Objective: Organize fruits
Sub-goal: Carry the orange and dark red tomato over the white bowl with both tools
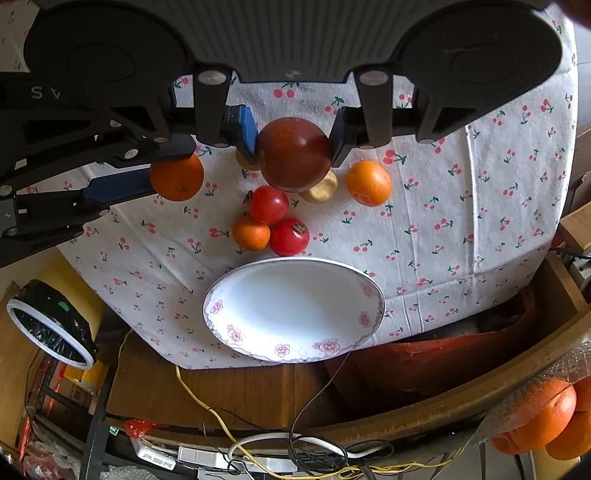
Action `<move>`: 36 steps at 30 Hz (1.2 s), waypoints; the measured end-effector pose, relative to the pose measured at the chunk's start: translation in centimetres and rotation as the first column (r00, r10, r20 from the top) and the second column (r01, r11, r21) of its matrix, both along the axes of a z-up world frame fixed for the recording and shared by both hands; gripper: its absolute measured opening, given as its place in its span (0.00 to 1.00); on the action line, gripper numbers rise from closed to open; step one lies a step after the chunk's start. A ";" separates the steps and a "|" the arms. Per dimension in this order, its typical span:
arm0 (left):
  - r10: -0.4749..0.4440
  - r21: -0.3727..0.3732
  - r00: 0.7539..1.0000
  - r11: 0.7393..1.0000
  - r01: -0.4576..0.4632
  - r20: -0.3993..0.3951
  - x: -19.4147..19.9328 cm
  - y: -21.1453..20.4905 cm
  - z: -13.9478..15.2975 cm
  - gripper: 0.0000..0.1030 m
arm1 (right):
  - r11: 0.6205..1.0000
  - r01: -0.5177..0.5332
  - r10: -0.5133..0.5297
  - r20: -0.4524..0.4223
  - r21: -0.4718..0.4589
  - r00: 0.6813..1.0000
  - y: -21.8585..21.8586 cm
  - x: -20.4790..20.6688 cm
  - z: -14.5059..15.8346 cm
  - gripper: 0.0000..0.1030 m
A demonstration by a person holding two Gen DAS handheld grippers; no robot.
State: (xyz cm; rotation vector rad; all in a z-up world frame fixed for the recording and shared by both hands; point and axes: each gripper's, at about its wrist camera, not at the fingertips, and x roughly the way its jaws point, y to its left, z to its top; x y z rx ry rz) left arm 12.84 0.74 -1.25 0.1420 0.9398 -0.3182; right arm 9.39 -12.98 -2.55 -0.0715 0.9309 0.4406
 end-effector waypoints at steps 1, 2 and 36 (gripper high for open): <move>0.001 0.000 1.000 1.000 -0.001 0.003 0.1 0.0 0.1 0.46 | 1.000 0.002 -0.002 0.003 0.002 1.000 0.0 0.0 0.1 0.27; 0.002 0.001 1.000 1.000 -0.002 0.006 0.1 0.0 0.2 0.46 | 1.000 0.004 -0.004 0.006 0.003 1.000 -0.1 0.1 0.2 0.27; 0.103 -0.012 0.994 0.995 -0.102 0.025 9.5 -0.6 0.9 0.44 | 0.998 0.052 -0.049 0.144 -0.017 0.988 -0.5 8.7 1.6 0.28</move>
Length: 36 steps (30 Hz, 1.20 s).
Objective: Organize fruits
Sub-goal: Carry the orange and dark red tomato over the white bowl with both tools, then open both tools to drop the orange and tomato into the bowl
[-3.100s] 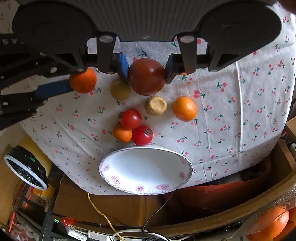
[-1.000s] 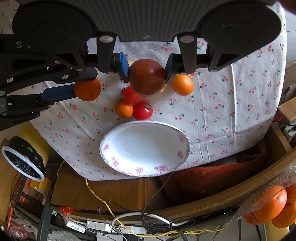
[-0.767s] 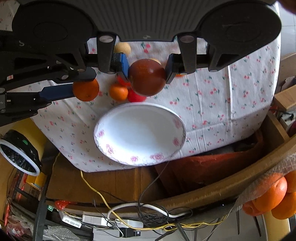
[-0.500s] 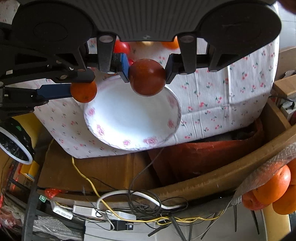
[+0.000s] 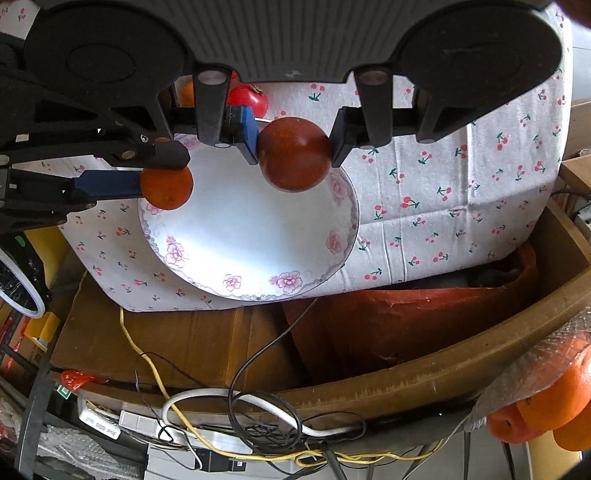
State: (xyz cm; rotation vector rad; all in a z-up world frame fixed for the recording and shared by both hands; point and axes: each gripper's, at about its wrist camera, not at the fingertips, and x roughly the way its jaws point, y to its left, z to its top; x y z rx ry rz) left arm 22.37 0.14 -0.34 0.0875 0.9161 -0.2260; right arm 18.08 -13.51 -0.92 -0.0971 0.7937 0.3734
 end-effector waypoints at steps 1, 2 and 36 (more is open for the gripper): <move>0.000 0.001 1.000 1.000 0.000 -0.002 0.1 0.0 -0.1 0.44 | 1.000 -0.002 0.002 -0.003 0.001 1.000 0.0 0.1 -0.1 0.28; 0.001 -0.002 1.000 1.000 -0.002 -0.004 0.1 0.0 -0.3 0.44 | 1.000 -0.002 0.002 -0.007 0.003 1.000 -0.1 0.3 -0.2 0.28; 0.009 0.002 0.999 1.000 -0.009 0.034 0.2 -0.2 -0.2 0.47 | 1.000 0.012 -0.012 0.009 -0.003 1.000 -0.3 0.7 -0.8 0.32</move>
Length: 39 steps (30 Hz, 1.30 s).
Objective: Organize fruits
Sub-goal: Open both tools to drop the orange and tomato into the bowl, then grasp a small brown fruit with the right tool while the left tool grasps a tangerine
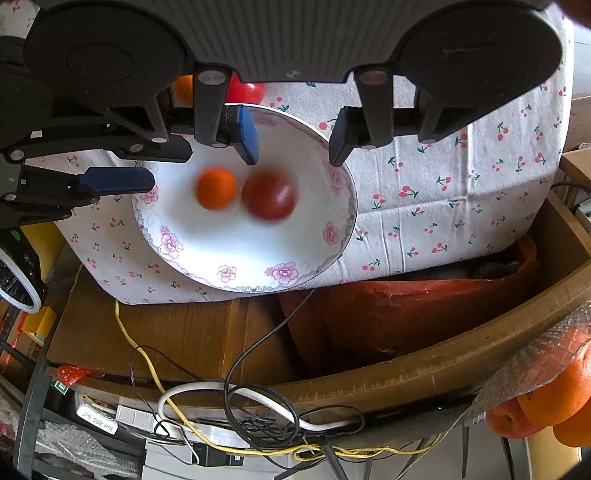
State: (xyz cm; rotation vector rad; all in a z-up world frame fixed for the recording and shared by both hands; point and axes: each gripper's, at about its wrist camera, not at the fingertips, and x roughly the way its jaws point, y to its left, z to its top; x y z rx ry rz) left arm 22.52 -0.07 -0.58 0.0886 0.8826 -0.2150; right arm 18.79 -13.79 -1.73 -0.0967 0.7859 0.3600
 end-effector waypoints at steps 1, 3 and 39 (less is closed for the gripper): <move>-0.001 0.000 1.000 1.000 0.001 0.001 0.0 0.0 0.0 0.47 | 1.000 0.000 0.000 0.001 0.000 1.000 0.0 0.0 0.0 0.33; -0.002 0.002 1.000 1.000 0.002 0.002 -0.1 0.0 0.1 0.48 | 1.000 -0.001 0.001 0.002 -0.001 1.000 0.0 0.0 0.1 0.33; -0.100 0.025 0.995 0.995 0.100 0.001 -6.4 2.2 1.4 0.52 | 0.990 -0.140 0.140 -0.043 -0.004 0.989 1.4 -5.7 0.7 0.37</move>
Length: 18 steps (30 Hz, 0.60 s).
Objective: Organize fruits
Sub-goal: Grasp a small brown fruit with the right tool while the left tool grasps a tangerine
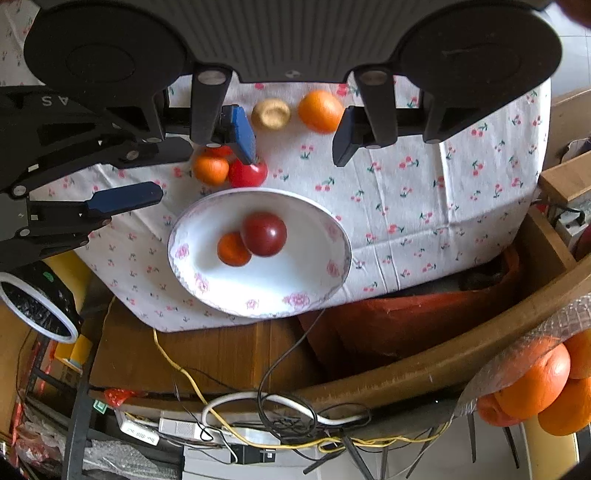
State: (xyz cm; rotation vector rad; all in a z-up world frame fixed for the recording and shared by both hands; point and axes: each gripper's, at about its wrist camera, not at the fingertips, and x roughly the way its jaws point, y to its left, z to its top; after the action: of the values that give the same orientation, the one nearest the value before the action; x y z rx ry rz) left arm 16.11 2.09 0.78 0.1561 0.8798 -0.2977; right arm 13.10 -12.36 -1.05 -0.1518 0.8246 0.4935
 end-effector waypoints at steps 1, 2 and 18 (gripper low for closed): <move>-0.006 0.002 1.000 1.000 0.006 0.000 -0.2 0.1 0.0 0.52 | 1.000 -0.010 0.010 -0.005 -0.002 1.000 0.1 -0.3 -0.1 0.37; -0.012 0.004 1.000 1.000 0.012 -0.001 -0.4 0.2 0.0 0.52 | 1.000 -0.022 0.022 -0.011 -0.003 1.000 0.3 -0.5 -0.2 0.37; -0.048 0.036 0.998 0.998 0.049 -0.030 -1.7 2.4 -1.6 0.52 | 0.988 -0.149 0.144 -0.104 -0.041 0.984 3.5 -1.8 -3.1 0.34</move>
State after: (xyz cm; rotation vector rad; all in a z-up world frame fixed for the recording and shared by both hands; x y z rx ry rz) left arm 14.37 4.46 -0.84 0.2072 0.9117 -0.3297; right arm 11.32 -8.85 -4.20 -0.2350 0.9289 0.6243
